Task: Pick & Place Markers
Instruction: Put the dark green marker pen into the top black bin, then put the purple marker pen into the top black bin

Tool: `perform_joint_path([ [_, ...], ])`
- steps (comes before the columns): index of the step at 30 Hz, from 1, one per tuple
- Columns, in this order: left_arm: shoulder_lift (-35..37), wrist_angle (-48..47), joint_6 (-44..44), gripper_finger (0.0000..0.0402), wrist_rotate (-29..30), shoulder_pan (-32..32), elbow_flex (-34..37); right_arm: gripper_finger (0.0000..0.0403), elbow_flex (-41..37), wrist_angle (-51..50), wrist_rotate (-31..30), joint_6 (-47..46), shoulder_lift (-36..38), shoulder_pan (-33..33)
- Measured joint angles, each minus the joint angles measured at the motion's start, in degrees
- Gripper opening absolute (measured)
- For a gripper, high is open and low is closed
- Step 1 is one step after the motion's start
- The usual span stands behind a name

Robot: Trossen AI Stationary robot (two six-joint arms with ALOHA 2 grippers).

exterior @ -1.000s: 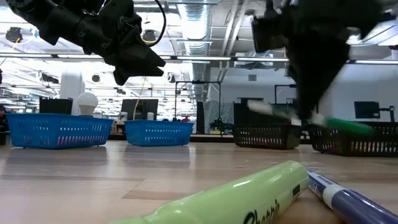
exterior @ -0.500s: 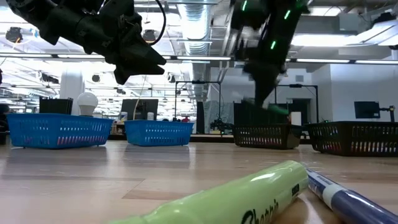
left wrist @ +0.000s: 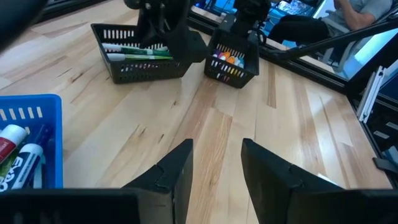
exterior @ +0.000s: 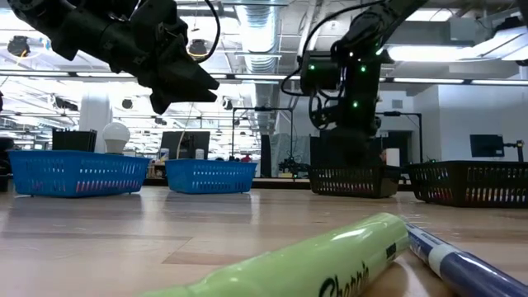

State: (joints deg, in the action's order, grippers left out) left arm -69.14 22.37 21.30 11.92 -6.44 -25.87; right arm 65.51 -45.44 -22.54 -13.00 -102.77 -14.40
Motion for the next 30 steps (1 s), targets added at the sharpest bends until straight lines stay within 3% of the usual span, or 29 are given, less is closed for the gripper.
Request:
perform_joint_path([
  [8, 0.0, -0.1, 0.0, 0.0131, 0.0, 0.0, 0.0, 0.0106, 5.2, -7.8, 0.7, -3.6, 1.3, 3.2],
  [13, 0.0, -0.1, 0.0, 0.0131, 0.0, 0.0, 0.0, 0.012, 8.6, -9.8, 11.4, -10.4, 1.3, 8.5],
  [17, 0.0, -0.2, 0.0, 0.0131, 0.0, 0.0, 0.0, 0.0126, 9.1, -9.0, 19.5, -10.7, 1.3, 14.5],
  [25, 0.0, -0.4, 0.0, 0.0131, 0.0, 0.0, 0.0, 0.0125, 9.0, -3.8, 22.4, 2.7, 0.3, 30.0],
  [30, 0.0, -0.4, 0.0, 0.0131, 0.0, 0.0, 0.0, 0.0121, 5.1, 14.4, 24.9, 11.0, 0.3, 38.9],
])
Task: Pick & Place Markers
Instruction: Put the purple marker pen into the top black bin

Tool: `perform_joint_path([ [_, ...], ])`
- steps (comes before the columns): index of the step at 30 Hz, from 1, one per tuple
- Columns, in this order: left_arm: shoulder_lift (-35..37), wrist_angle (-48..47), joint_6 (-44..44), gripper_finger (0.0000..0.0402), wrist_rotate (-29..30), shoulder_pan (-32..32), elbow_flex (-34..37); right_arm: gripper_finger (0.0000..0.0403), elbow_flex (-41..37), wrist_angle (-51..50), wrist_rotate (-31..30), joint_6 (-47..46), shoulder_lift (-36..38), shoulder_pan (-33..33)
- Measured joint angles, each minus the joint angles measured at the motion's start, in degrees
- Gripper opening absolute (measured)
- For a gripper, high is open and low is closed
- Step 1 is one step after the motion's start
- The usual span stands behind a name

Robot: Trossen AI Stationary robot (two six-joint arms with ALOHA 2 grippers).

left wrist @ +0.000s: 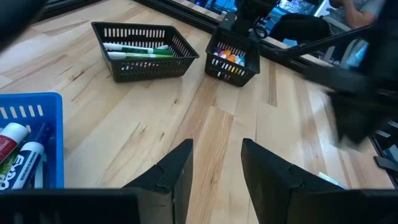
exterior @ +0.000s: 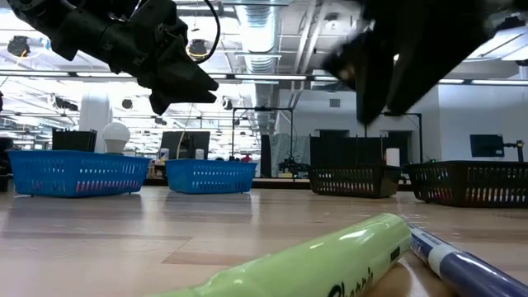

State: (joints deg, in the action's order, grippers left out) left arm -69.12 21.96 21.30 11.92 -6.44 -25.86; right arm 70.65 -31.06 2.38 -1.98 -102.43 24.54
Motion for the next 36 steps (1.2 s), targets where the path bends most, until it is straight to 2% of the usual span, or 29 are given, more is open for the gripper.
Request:
perform_joint_path([
  [2, 0.0, 0.0, 0.0, 0.0131, 0.0, 0.0, 0.0, 0.0121, -1.6, 7.4, 2.0, 3.3, 0.0, 2.7],
  [6, 0.0, 0.1, 0.0, 0.0131, 0.0, 0.0, 0.0, 0.0121, -4.3, 14.7, 4.0, 6.4, 0.0, 5.1],
  [11, 0.0, 0.2, 0.0, 0.0131, 0.0, 0.0, 0.0, 0.0121, -7.9, 20.0, 4.4, 6.1, 0.0, 4.3],
  [18, 0.0, 0.4, 0.1, 0.0131, 0.0, 0.0, 0.0, 0.0121, -17.2, 36.9, 10.1, 6.4, 0.0, 1.5],
  [23, 0.0, 0.4, 0.2, 0.0131, 0.0, 0.0, 0.0, 0.0121, -21.9, 46.2, 11.0, 9.0, 0.0, 1.1],
  [27, 0.0, 0.8, 0.2, 0.0131, 0.0, 0.0, 0.0, 0.0121, -22.9, 47.0, 11.3, 11.5, -2.1, 1.1],
  [30, 0.0, 1.0, 0.2, 0.0131, 0.0, 0.0, 0.1, 0.0121, -22.1, 50.5, 13.9, 11.5, -6.2, 0.8],
  [36, 0.1, 2.3, 0.2, 0.0131, 0.0, 0.0, 0.1, 0.012, -20.3, 53.2, 14.7, 12.2, -12.4, 0.4],
])
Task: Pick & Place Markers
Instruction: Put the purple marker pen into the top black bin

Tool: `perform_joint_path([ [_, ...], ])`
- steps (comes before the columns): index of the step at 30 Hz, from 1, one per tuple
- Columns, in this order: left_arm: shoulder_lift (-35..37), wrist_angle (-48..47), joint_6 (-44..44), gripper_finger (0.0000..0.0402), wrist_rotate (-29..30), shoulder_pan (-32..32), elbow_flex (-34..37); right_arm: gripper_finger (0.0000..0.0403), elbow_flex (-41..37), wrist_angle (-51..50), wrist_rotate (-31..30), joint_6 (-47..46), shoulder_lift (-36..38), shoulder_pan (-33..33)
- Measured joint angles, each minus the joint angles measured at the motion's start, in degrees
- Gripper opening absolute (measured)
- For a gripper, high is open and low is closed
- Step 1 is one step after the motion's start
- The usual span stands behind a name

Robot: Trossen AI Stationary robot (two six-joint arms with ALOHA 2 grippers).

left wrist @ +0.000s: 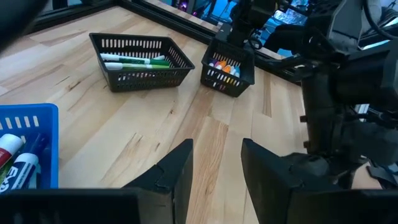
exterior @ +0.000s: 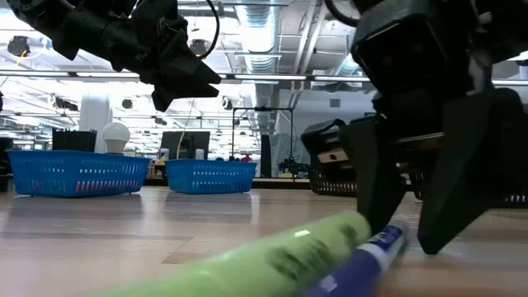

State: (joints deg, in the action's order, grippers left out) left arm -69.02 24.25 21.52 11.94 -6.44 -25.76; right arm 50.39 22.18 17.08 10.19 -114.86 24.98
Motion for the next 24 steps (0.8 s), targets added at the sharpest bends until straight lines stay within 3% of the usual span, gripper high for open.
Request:
perform_joint_path([
  [6, 0.0, 0.0, -0.1, 0.0131, 0.0, 0.0, 0.0, 0.0098, 0.2, 0.5, 0.7, 6.4, -1.9, -1.0],
  [13, 0.0, 0.0, -0.2, 0.0131, 0.0, 0.0, 0.0, 0.0021, 0.2, 0.5, 5.0, 5.8, -2.0, -2.8],
  [21, 0.0, 0.0, -0.2, 0.0131, 0.0, 0.0, 0.0, 0.0043, -0.3, -6.6, 6.1, 5.8, 5.2, -4.1],
  [24, 0.0, 0.1, -0.2, 0.0131, 0.0, 0.0, 0.1, 0.0029, -0.2, -13.5, 4.9, 5.7, 11.0, -5.4],
])
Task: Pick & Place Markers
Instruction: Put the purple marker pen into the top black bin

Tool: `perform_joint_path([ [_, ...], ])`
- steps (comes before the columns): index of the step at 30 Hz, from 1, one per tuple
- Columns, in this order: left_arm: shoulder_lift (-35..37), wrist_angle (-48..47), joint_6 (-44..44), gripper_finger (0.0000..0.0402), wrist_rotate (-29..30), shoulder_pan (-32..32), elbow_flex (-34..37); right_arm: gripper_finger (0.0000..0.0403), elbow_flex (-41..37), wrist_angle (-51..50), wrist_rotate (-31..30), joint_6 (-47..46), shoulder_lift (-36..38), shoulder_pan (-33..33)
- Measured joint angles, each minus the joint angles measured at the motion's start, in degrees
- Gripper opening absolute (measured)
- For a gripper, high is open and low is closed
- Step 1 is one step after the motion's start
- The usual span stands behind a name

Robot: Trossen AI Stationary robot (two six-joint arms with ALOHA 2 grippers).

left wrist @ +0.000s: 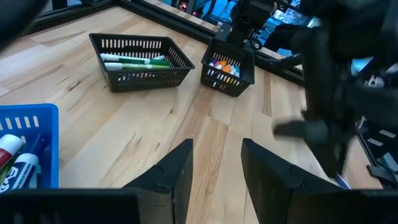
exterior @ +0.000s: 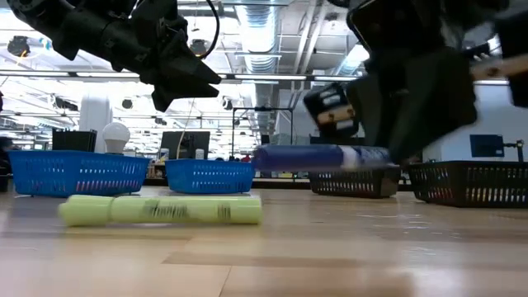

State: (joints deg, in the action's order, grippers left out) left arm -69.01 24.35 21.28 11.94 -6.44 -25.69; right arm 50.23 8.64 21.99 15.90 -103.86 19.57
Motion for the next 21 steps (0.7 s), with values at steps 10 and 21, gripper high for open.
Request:
perform_joint_path([
  [10, 0.0, 0.0, 0.0, 0.0131, 0.0, 0.0, 0.2, 0.0034, 0.0, -24.8, -28.1, -4.0, 18.7, -5.9],
  [21, 0.0, 0.1, 0.0, 0.0131, 0.0, 0.0, 0.2, 0.0025, 0.1, -40.6, -53.1, -23.0, 23.6, -20.7],
])
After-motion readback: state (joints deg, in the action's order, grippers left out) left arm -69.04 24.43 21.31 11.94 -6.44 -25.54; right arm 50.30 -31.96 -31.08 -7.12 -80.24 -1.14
